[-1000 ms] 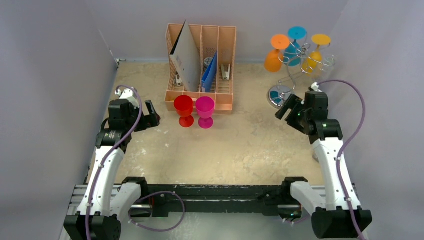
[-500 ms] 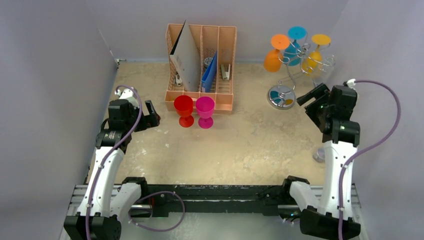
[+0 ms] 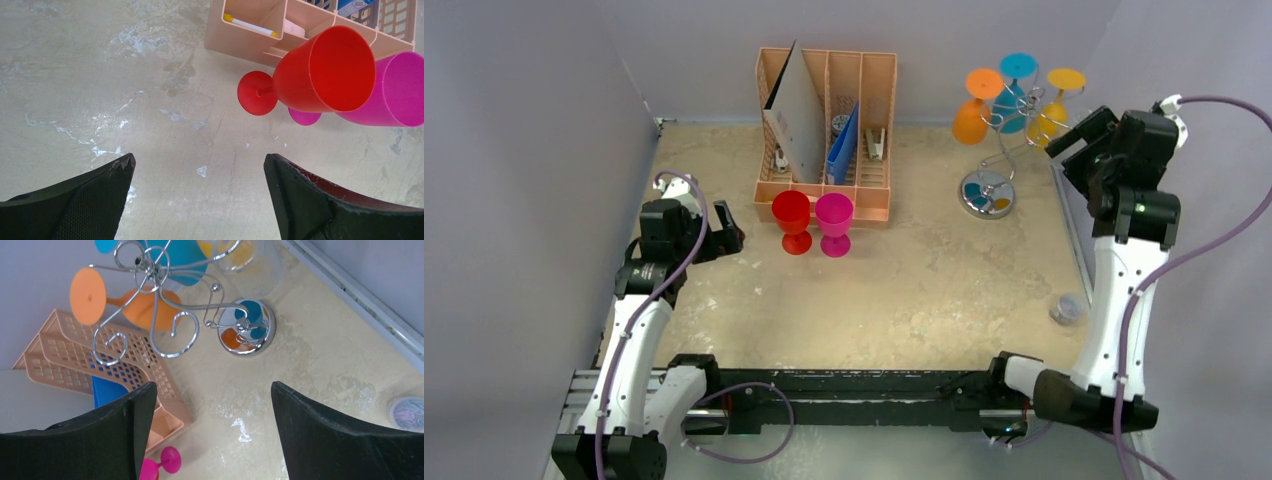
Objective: Take the wine glass off the wine glass rack
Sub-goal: Pick up the wine glass from the wine rack.
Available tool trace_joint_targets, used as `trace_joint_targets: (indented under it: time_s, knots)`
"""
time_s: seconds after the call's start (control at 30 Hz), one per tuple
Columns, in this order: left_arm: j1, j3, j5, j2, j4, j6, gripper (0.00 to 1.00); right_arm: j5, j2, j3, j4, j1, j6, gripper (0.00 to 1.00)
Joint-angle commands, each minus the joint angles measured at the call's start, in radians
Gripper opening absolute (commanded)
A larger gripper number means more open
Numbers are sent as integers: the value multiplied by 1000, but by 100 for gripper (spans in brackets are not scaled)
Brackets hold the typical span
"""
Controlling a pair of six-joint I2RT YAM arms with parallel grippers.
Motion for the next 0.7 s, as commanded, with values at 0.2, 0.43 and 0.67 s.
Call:
trace_joint_targets:
  time_s: [0.2,0.43,0.67]
  knots:
    - [5,-1,-2,-14,32,26,100,-66,175,119,42,-121,78,72]
    - [5,0,10,-7,33,25,100,-192,272,174,115,-172,123,67]
    - [5,0,12,-2,31,23,100,-181,306,165,191,-187,154,66]
